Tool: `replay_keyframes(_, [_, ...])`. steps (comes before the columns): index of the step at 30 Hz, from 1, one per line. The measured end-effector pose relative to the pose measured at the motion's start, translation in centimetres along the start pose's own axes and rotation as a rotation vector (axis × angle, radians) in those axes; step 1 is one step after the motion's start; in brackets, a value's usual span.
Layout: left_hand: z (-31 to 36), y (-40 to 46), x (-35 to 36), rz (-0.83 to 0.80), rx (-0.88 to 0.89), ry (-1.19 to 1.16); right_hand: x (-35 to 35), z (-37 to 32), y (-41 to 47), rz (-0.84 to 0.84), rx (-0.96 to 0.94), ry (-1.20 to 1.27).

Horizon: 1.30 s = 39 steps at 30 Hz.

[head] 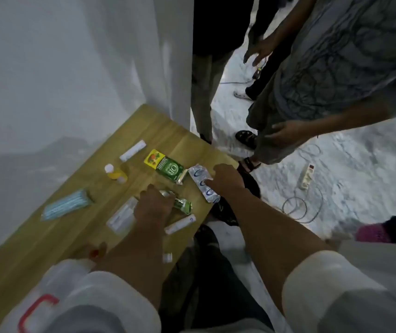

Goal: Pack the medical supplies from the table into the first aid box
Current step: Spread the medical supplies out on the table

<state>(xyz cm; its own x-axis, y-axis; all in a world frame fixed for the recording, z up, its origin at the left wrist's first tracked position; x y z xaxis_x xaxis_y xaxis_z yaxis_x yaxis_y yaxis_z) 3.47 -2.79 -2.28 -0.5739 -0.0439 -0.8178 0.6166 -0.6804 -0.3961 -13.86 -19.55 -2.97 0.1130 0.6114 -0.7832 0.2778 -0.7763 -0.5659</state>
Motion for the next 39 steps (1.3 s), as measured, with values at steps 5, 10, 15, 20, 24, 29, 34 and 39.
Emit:
replay_keyframes(5, [-0.4, 1.1, 2.3, -0.071, -0.150, -0.116, 1.9, 0.4, 1.7, -0.018, 0.097, 0.021])
replay_keyframes(10, [-0.2, 2.0, 3.4, -0.096, -0.128, -0.165, 2.6, 0.4, 2.2, -0.023, 0.124, 0.032])
replay_keyframes(15, [0.5, 1.9, 3.0, -0.078, -0.143, -0.252, 2.8, 0.6, 3.0, -0.050, 0.133, 0.132])
replay_keyframes(20, [2.3, 0.7, 0.9, -0.004, -0.171, -0.281, 1.9, 2.1, 2.3, -0.045, 0.219, 0.398])
replay_keyframes(24, [4.3, 0.9, -1.1, 0.108, -0.068, -0.317, -0.1, 4.4, 1.5, 0.012, 0.289, 0.536])
replay_keyframes(29, [9.6, 1.4, -1.2, 0.037, 0.153, -0.243, -2.5, 8.8, 0.9, 0.102, 0.398, 0.743])
replay_keyframes(34, [15.5, 2.0, 3.0, -0.133, 0.274, -0.195, -3.2, 14.0, -0.2, 0.180, 0.502, 0.814])
replay_keyframes(39, [20.5, 2.2, 8.9, -0.285, 0.364, -0.091, -2.5, 19.0, -0.2, 0.195, 0.619, 0.769])
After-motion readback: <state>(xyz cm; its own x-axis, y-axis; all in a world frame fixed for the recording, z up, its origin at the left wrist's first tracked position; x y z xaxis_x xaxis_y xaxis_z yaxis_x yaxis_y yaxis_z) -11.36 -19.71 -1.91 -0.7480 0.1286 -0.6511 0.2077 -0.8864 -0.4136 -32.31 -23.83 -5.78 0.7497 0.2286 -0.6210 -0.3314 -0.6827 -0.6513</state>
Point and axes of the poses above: each hand's wrist, its own y-axis towards the middle knuckle, its own x-axis out of the palm, z = x × y, the point moved 5 cm from there along y, towards the middle knuckle, and after that the axes turned 9 degrees about x, right-handed, at the moved point
